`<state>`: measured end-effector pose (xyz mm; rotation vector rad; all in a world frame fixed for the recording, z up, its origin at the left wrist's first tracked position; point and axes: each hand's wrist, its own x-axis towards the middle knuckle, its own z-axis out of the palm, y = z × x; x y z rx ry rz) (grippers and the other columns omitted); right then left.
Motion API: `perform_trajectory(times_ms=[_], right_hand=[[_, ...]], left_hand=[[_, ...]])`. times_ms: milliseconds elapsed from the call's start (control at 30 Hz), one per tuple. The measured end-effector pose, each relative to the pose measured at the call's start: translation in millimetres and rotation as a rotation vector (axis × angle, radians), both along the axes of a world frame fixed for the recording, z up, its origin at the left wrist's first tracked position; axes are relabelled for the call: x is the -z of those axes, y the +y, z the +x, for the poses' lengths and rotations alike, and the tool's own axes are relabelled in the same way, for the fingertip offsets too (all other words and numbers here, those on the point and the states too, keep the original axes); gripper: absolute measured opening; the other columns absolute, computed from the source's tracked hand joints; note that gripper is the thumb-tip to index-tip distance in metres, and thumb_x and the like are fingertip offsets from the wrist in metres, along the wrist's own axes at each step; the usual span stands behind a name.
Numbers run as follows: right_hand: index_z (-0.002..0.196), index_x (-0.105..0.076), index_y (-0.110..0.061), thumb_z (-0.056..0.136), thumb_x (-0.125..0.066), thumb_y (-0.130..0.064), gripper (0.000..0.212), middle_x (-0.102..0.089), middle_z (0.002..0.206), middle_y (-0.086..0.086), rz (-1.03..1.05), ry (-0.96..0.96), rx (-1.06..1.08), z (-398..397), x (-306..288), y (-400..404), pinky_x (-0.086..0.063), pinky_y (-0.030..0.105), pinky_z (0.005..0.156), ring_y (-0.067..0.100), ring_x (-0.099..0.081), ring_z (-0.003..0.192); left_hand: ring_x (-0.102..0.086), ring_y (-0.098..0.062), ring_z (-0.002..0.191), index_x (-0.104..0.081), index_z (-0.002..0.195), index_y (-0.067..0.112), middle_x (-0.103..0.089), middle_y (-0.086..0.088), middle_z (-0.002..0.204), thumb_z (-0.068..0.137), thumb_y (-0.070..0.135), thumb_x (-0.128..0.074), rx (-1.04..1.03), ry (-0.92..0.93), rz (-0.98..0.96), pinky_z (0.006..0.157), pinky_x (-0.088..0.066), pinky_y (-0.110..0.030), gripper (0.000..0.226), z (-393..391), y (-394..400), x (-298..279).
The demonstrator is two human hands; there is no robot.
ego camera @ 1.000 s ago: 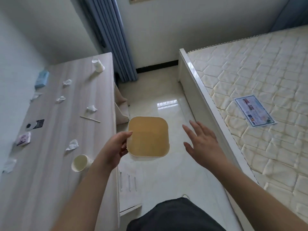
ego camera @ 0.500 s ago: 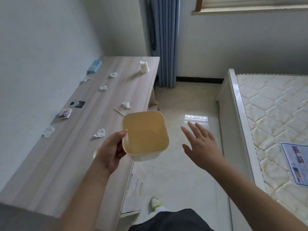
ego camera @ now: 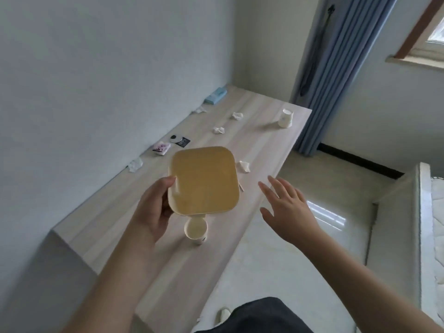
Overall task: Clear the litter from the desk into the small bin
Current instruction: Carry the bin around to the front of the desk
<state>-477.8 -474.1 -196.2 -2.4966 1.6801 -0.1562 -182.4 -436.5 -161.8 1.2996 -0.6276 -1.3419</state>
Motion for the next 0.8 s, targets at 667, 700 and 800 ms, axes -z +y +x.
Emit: perform_trajectory(times_ms=[667,700,800], right_hand=[[0.151,-0.018,-0.029,0.094,-0.039,-0.051,0.065,-0.016,0.161,0.000,0.089,0.042,-0.586,116,38,-129,-0.014,0.040,0.117,0.023,-0.012,0.148],[0.151,-0.018,-0.029,0.094,-0.039,-0.053,0.065,-0.016,0.161,0.001,0.096,0.049,-0.620,120,39,-136,-0.014,0.041,0.117,0.023,-0.012,0.148],[0.152,-0.014,-0.029,0.094,-0.037,-0.057,0.068,-0.011,0.162,-0.001,0.148,0.073,-0.708,134,44,-147,-0.014,0.042,0.118,0.022,-0.008,0.148]], left_hand=[[-0.071,-0.008,0.072,-0.079,0.074,0.024,-0.076,0.004,0.079,0.077,0.033,-0.070,-0.756,0.088,0.169,0.064,-0.053,-0.025,0.013,76,17,49],[-0.070,-0.009,0.071,-0.079,0.072,0.024,-0.076,0.004,0.077,0.078,0.032,-0.070,-0.783,0.093,0.177,0.066,-0.052,-0.025,0.013,74,17,49],[-0.068,-0.010,0.070,-0.076,0.074,0.021,-0.074,0.003,0.075,0.082,0.029,-0.068,-0.857,0.093,0.198,0.069,-0.048,-0.027,0.013,70,20,52]])
